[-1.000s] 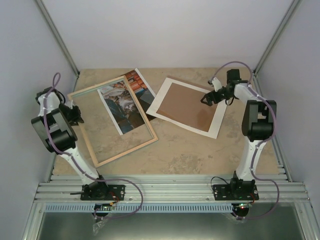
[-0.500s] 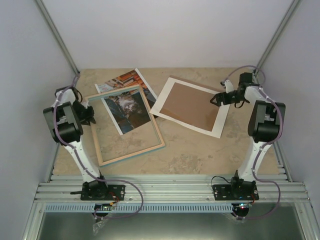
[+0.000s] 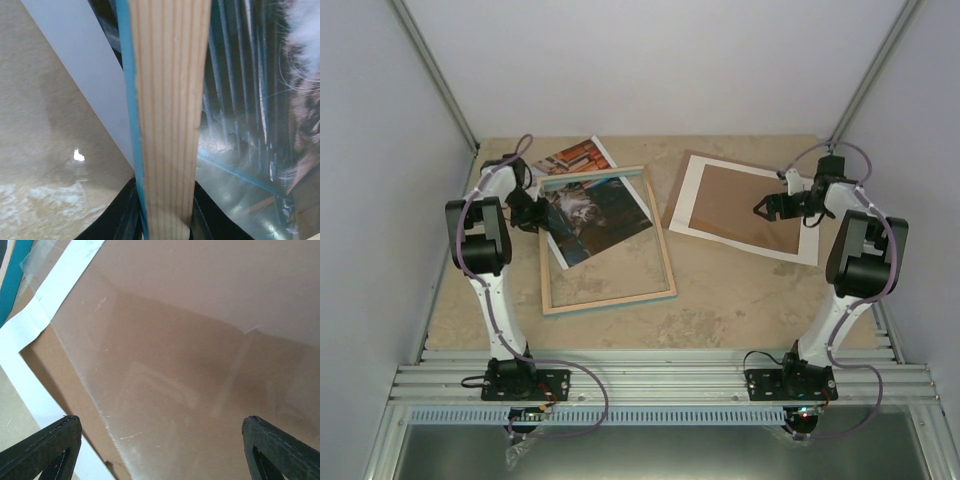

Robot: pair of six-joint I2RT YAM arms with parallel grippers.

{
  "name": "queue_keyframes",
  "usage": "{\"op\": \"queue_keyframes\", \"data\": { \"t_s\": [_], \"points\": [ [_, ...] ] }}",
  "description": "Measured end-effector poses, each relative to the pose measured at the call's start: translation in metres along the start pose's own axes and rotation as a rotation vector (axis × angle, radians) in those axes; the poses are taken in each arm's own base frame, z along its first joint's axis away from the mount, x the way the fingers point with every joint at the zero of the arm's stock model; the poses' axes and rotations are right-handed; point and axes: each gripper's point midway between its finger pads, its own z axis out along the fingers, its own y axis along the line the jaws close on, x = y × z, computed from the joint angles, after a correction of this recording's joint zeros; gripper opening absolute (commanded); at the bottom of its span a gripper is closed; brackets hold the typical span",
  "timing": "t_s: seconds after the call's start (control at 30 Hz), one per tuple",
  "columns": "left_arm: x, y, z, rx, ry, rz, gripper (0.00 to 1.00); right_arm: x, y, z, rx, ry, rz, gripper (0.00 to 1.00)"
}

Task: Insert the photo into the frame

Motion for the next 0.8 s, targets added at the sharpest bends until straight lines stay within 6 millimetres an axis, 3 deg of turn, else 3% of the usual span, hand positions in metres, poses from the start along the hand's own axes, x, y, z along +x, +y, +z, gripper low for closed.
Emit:
{"op": "queue_keyframes", "data": {
  "t_s": [0.2,0.37,0.63,0.8],
  "points": [
    [-0.004,-0.019,0.005,0.007,-0.019,-0.008,0.0,0.007,0.001,-0.003,0.024,0.014,-0.031,0.87],
    [-0.005,-0.023,0.006,-0.014,-0.048,-0.009,0.0,0.008,-0.003,-0.003,0.043,0.019,-0.063,0.85],
    [-0.01,-0.006,0.002,-0.063,-0.101,0.039,0.0,0.014,0.0,0.0,0.032,0.027,-0.078,0.83],
    [-0.003,0.011,-0.002,-0.106,-0.109,0.084,0.0,0.019,0.003,0.001,0.018,0.038,-0.077,0.82]
  ]
}}
